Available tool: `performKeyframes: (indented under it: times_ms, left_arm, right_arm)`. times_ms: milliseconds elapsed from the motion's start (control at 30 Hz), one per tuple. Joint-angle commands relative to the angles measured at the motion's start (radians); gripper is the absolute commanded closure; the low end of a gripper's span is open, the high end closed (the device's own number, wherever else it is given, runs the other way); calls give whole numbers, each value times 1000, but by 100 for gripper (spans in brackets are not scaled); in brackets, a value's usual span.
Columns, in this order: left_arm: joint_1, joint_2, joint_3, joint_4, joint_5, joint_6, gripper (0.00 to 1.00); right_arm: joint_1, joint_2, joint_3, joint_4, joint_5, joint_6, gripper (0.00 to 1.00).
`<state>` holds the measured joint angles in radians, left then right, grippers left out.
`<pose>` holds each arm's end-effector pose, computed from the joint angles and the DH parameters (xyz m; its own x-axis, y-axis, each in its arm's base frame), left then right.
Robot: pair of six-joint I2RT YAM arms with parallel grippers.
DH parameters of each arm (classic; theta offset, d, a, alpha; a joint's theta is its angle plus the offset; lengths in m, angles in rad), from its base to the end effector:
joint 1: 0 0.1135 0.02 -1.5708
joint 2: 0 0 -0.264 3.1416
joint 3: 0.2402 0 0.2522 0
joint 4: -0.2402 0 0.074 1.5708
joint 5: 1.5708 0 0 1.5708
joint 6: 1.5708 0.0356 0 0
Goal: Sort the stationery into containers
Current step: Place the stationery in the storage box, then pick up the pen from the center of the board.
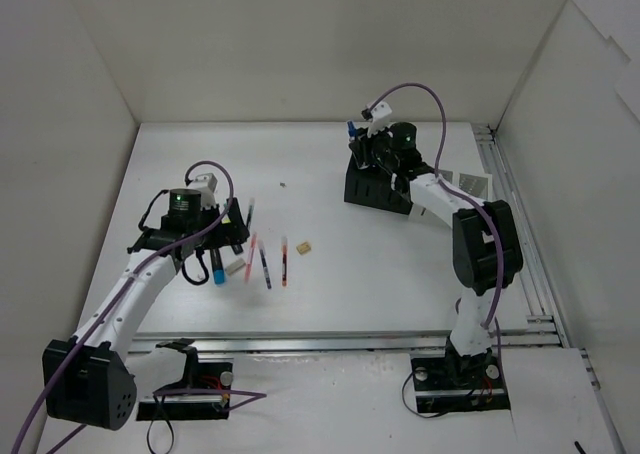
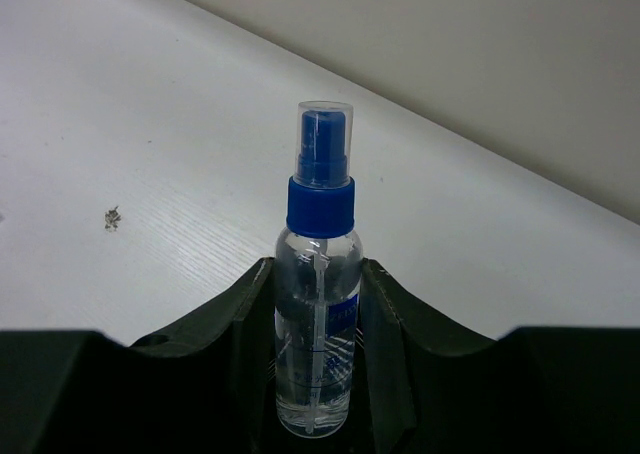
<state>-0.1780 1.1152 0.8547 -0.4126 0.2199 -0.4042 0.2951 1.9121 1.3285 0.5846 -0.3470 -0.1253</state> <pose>0.2358 -0.0503 0.2777 -0.6981 -0.2644 -0.6654 0.0719 0.8987 -0.4325 0.4302 0.1434 0.2775 0.0758 -0.0998 -0.9921 -0.5941 0.7946 -0.1253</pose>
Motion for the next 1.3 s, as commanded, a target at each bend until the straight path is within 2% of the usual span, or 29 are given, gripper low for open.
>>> performKeyframes:
  times_ms: [0, 33, 100, 133, 167, 233, 267, 367, 500, 633, 733, 767, 867, 967, 1100, 1200, 1267]
  left_arm:
    - [-20, 20, 64, 31, -10, 7, 1]
    - [-20, 24, 66, 28, -11, 4, 0]
    - [-31, 47, 69, 21, -19, -1, 0]
    - [-40, 54, 73, 18, -22, -4, 0]
    - [-49, 60, 76, 15, -30, -8, 1]
    - [-49, 72, 76, 6, -42, -18, 1]
    - [-60, 74, 78, 3, -51, -22, 1]
    - [-69, 87, 89, -11, -66, -30, 0]
    - [-89, 95, 89, -25, -89, -44, 0]
    - [-109, 87, 80, -25, -99, -56, 0]
    - [-109, 74, 64, -26, -113, -73, 0]
    - [-109, 68, 60, -32, -117, -77, 1]
    - [-109, 46, 35, -46, -145, -126, 1]
    - [-109, -6, 14, -90, -209, -209, 1]
    - [-109, -90, -23, -147, -293, -271, 0]
    - [-109, -144, -52, -160, -321, -291, 0]
    - [-109, -173, -75, -164, -326, -297, 1]
  right_arm:
    - [-10, -50, -3, 175, 14, -34, 86]
    - [-13, -51, -20, 175, 13, -34, 84]
    - [-17, -61, -34, 175, 19, -33, 69]
    - [-19, -67, -41, 173, 19, -27, 60]
    - [-20, -82, -61, 175, 26, -19, 47]
    - [-20, -100, -90, 173, 39, 18, 39]
    - [-19, -125, -100, 172, 42, 29, 31]
    - [-21, -186, -135, 172, 42, 64, 21]
    - [-4, -278, -184, 167, 39, 81, 17]
    - [48, -378, -241, 129, 113, 46, 12]
    - [136, -426, -158, -111, 225, 56, 2]
    - [157, -429, -131, -264, 250, 73, 2]
    - [267, -418, -77, -434, 338, 121, 2]
    - [381, -383, -77, -514, 425, 232, 2]
    - [493, -286, -43, -607, 470, 467, 2]
    - [559, -194, -17, -620, 467, 552, 6]
    - [601, -125, 9, -635, 477, 567, 15]
